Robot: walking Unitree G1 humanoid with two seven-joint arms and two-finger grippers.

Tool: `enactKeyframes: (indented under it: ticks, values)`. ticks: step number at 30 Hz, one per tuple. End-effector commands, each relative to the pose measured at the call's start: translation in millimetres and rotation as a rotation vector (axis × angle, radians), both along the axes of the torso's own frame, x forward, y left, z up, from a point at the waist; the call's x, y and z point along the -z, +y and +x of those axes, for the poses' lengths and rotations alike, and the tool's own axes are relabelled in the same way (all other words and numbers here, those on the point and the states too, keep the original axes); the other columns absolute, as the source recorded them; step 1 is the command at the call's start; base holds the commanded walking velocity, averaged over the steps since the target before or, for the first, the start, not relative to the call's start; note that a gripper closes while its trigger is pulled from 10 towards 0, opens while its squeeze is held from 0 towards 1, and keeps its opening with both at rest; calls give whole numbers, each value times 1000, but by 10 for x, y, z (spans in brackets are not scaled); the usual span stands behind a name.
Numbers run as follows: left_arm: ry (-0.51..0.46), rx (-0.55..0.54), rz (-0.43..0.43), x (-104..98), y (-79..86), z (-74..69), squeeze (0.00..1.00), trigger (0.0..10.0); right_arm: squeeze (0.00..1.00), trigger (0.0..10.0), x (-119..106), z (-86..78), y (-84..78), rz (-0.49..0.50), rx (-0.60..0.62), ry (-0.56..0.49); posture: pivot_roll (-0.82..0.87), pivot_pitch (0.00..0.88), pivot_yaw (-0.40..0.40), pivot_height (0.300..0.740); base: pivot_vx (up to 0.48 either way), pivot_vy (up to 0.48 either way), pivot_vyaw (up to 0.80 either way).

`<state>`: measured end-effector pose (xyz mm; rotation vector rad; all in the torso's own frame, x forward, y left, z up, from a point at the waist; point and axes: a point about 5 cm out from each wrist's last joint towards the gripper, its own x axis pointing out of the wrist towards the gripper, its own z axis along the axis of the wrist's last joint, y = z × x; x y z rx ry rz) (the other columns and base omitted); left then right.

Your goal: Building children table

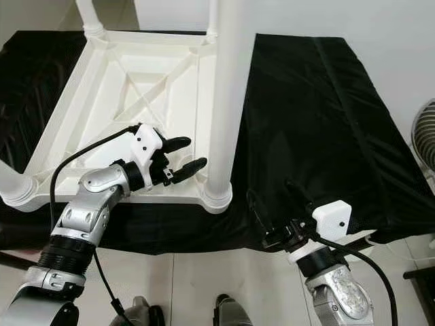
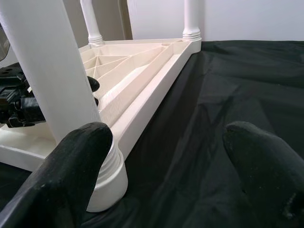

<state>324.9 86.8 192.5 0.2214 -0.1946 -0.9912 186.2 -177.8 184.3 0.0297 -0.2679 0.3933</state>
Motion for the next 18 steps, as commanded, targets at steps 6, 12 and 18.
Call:
enactKeyframes:
  ticks: [6, 12, 18]
  values:
    - [12, -143, -42, 16, 55, 55, 0, 10000, 0, 10000, -12, -11, 20, -17, -13, -1, -33, 181, 5, 740, 0, 0, -89]
    - [22, -148, -50, 22, 52, 54, 0, 10000, 0, 10000, -17, -16, 14, -22, -20, -2, -35, 181, 1, 740, 0, 167, 0]
    - [22, -143, -49, 24, 42, 49, 0, 10000, 0, 10000, -17, -16, 12, -27, -22, 0, -36, 181, -1, 740, 0, 294, 0]
